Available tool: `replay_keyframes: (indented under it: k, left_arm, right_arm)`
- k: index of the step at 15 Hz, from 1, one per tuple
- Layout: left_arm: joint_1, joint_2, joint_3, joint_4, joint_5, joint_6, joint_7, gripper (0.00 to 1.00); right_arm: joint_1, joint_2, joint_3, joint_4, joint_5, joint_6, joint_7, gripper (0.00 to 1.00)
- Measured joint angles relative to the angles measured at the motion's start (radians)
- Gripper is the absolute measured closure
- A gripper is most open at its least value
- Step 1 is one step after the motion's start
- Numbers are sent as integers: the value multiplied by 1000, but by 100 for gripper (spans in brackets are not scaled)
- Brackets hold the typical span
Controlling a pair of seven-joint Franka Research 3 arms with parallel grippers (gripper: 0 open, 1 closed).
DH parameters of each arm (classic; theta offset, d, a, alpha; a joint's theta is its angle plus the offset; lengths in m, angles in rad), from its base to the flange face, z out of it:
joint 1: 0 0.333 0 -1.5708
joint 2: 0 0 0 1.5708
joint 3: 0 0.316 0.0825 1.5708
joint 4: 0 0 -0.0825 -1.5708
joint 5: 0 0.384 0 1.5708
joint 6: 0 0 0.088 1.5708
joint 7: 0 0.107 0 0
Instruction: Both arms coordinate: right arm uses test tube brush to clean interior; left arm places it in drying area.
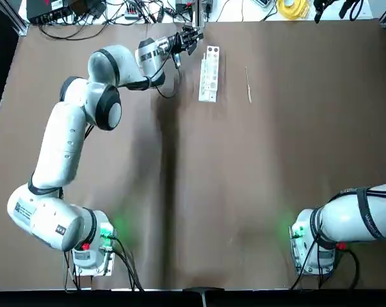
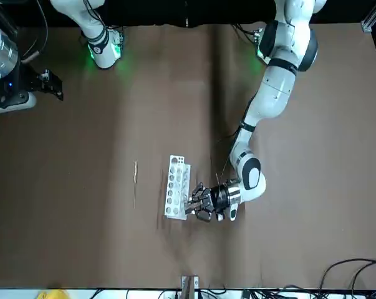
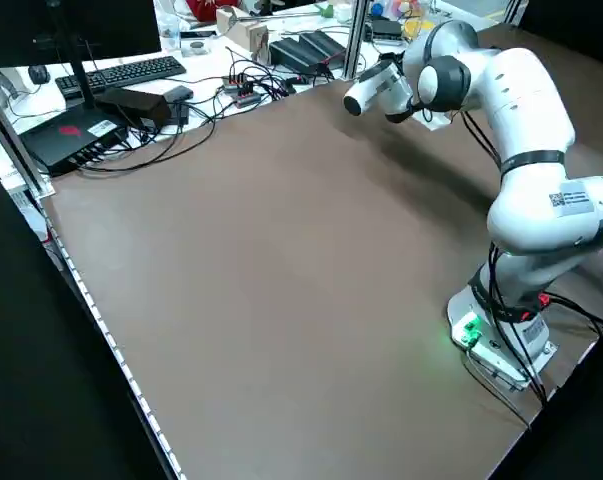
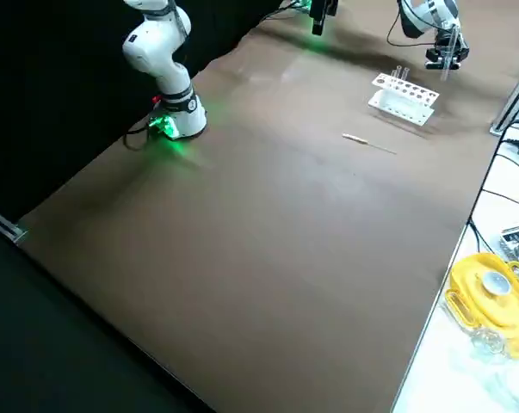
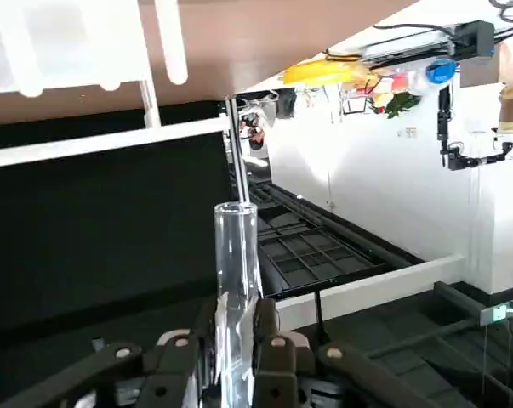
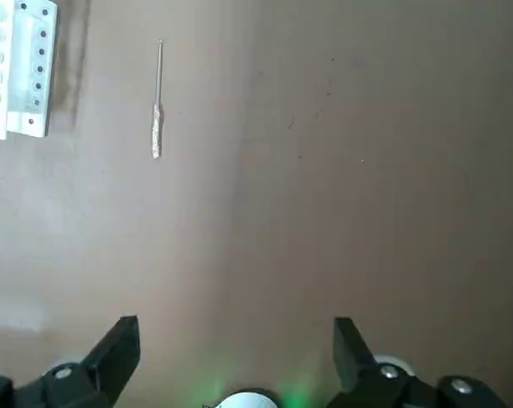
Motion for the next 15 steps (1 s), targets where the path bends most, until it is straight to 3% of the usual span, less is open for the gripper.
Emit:
replay_keyframes:
  k: [3, 15]
  left_arm:
    - [-18, 22, 0, 10, -42, 10, 51, 77]
    - [-40, 43, 1, 18, -61, 15, 70, 77]
  right_arm:
    - [1, 0, 0, 0, 0, 0, -1, 0]
    - [1, 0, 0, 0, 0, 0, -2, 0]
